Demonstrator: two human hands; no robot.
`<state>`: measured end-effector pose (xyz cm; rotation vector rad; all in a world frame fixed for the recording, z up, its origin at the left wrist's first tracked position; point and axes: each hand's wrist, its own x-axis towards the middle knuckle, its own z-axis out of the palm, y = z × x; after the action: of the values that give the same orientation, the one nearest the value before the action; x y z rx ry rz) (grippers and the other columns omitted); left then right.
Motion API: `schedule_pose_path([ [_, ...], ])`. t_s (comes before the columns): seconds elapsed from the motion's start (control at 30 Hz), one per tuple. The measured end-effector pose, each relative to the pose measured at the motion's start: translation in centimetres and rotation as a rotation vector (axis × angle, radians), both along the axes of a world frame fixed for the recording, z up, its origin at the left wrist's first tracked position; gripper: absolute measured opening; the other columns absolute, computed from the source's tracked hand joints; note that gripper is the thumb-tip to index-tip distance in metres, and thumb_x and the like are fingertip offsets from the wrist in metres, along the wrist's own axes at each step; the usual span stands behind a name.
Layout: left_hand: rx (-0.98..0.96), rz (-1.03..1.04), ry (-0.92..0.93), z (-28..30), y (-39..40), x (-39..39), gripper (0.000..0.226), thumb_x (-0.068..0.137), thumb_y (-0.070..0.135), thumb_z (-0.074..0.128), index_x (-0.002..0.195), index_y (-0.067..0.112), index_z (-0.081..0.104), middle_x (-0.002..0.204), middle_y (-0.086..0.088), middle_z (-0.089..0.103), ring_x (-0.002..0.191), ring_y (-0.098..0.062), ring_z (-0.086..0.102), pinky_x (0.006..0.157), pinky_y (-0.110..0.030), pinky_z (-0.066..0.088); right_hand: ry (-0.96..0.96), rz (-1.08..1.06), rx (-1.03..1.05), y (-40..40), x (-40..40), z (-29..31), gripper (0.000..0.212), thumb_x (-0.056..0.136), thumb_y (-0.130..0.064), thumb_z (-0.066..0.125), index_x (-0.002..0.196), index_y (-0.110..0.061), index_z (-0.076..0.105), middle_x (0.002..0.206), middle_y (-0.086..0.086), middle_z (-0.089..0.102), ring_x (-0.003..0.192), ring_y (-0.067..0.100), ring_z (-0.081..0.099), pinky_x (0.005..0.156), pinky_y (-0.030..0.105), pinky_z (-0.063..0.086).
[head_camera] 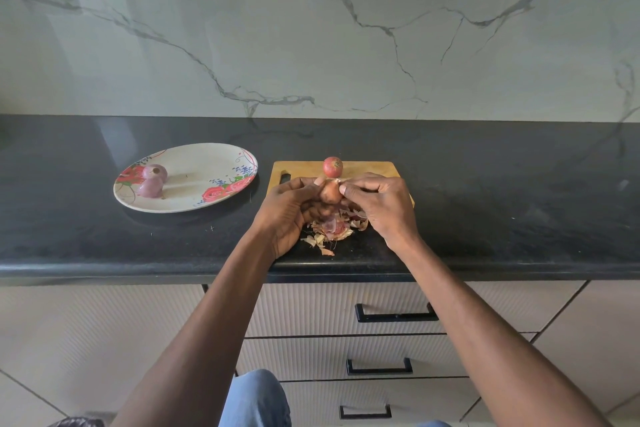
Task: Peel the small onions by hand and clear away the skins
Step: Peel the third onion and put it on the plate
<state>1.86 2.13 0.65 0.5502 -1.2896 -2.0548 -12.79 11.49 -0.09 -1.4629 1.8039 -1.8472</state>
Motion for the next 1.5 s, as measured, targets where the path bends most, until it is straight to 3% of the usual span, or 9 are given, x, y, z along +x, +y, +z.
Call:
schedule_pose_path([
  [0.17, -0.02, 0.0, -0.012, 0.0, 0.1, -0.1, 0.015, 0.098, 0.006, 0.058, 0.105, -0.007, 0.061, 0.086, -0.022, 0.069, 0.058, -0.021, 0.065, 0.056, -0.023, 0.058, 0.089, -0.051, -0.015, 0.1, 0.6, 0.1, 0.005, 0.081, -0.001, 0.077, 0.082, -0.005, 0.079, 0.081, -0.003, 0.075, 0.077, 0.005, 0.069, 0.075, 0.019, 0.053],
  [0.37, -0.078, -0.01, -0.028, -0.1, 0.2, -0.1, 0.016, 0.095, 0.01, 0.061, 0.099, -0.005, 0.066, 0.086, -0.02, 0.069, 0.059, -0.021, 0.063, 0.057, -0.024, 0.058, 0.304, -0.168, -0.072, 0.2, 1.1, -0.2, 0.009, 0.078, 0.002, 0.074, 0.071, -0.004, 0.072, 0.072, 0.002, 0.069, 0.066, 0.015, 0.061, 0.06, 0.028, 0.051],
  [0.53, -0.076, -0.054, -0.02, 0.0, 0.4, -0.1, 0.02, 0.093, 0.013, 0.064, 0.102, -0.004, 0.066, 0.088, -0.017, 0.069, 0.067, -0.02, 0.065, 0.063, -0.025, 0.058, 0.434, -0.224, -0.088, 0.1, 1.5, -0.4, 0.013, 0.081, 0.002, 0.072, 0.071, -0.003, 0.065, 0.073, 0.001, 0.063, 0.066, 0.013, 0.056, 0.06, 0.03, 0.05],
  [0.63, -0.09, -0.078, -0.003, 0.2, 0.7, 0.0, 0.028, 0.086, 0.015, 0.068, 0.108, -0.003, 0.069, 0.09, -0.015, 0.071, 0.075, -0.019, 0.067, 0.067, -0.025, 0.056, 0.399, -0.236, -0.088, 0.1, 1.4, -0.3, 0.01, 0.083, 0.0, 0.071, 0.075, -0.004, 0.067, 0.075, 0.002, 0.066, 0.069, 0.014, 0.06, 0.065, 0.033, 0.053],
  [0.83, -0.02, -0.003, 0.008, 0.3, 0.5, 0.0, 0.021, 0.103, 0.007, 0.05, 0.12, -0.004, 0.055, 0.093, -0.022, 0.071, 0.073, -0.024, 0.068, 0.059, -0.026, 0.058, 0.27, -0.192, -0.036, 0.1, 1.1, -0.4, 0.009, 0.089, -0.006, 0.069, 0.08, -0.005, 0.066, 0.077, 0.004, 0.07, 0.073, 0.02, 0.067, 0.067, 0.042, 0.055],
  [1.17, 0.043, -0.003, 0.071, 0.5, 0.5, 0.2, 0.024, 0.107, 0.012, 0.042, 0.123, 0.002, 0.058, 0.102, -0.023, 0.071, 0.081, -0.027, 0.07, 0.066, -0.027, 0.06, 0.242, -0.258, 0.027, 0.2, 1.2, -0.1, 0.011, 0.085, -0.007, 0.075, 0.077, -0.004, 0.068, 0.073, -0.002, 0.067, 0.067, 0.015, 0.063, 0.063, 0.035, 0.054],
  [1.33, 0.027, 0.006, 0.06, 0.6, 0.5, 0.3, 0.021, 0.107, 0.012, 0.042, 0.117, 0.004, 0.058, 0.094, -0.019, 0.073, 0.071, -0.021, 0.068, 0.06, -0.026, 0.057, 0.28, -0.291, 0.033, 0.1, 1.0, 0.0, 0.011, 0.083, -0.008, 0.08, 0.083, -0.007, 0.069, 0.081, -0.001, 0.068, 0.074, 0.013, 0.064, 0.065, 0.027, 0.053],
  [1.5, 0.049, 0.059, 0.02, 0.5, 0.4, 0.4, 0.021, 0.107, 0.019, 0.045, 0.112, 0.003, 0.058, 0.088, -0.018, 0.072, 0.064, -0.019, 0.061, 0.053, -0.023, 0.052, 0.326, -0.299, -0.009, 0.3, 1.1, 0.0, 0.005, 0.089, -0.009, 0.075, 0.093, -0.008, 0.077, 0.091, -0.001, 0.073, 0.074, -0.001, 0.064, 0.069, 0.017, 0.054],
])
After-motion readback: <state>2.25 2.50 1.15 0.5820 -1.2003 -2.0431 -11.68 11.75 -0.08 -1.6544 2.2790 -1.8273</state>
